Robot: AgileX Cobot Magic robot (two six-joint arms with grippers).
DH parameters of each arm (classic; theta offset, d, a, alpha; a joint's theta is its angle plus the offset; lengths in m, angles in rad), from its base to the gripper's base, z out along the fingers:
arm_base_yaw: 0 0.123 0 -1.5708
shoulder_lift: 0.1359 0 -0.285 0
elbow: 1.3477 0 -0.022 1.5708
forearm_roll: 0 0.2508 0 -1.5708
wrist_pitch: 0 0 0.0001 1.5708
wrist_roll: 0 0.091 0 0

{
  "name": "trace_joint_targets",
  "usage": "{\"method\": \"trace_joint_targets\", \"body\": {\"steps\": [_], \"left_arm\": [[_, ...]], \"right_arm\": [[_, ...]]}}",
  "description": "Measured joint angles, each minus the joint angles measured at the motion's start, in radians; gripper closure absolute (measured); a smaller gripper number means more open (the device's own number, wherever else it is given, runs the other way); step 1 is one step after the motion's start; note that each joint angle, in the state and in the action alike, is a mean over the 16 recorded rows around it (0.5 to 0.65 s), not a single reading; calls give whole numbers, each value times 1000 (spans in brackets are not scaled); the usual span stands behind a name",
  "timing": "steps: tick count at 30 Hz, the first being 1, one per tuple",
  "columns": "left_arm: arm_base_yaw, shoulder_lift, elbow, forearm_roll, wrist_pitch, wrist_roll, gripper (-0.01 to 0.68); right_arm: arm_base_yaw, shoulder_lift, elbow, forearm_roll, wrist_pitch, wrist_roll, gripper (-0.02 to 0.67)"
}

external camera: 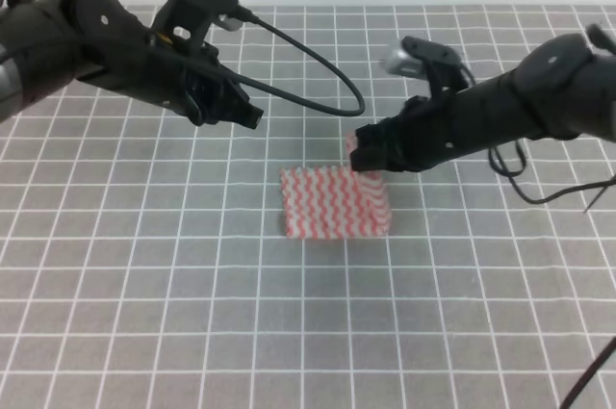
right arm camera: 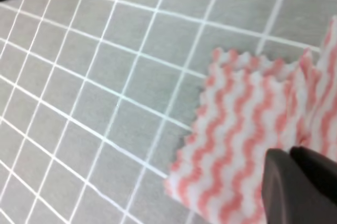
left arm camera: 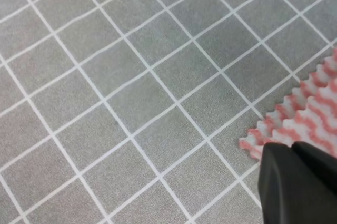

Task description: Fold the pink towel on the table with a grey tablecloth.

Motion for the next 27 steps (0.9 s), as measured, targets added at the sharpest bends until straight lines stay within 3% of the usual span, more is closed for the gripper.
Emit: {"method": "trace_joint_targets", "body": {"steps": [27], "left_arm": [[0, 0, 0, -1, 5, 2, 675]], "right_arm": [[115, 139, -131, 41, -18, -12, 664]]}}
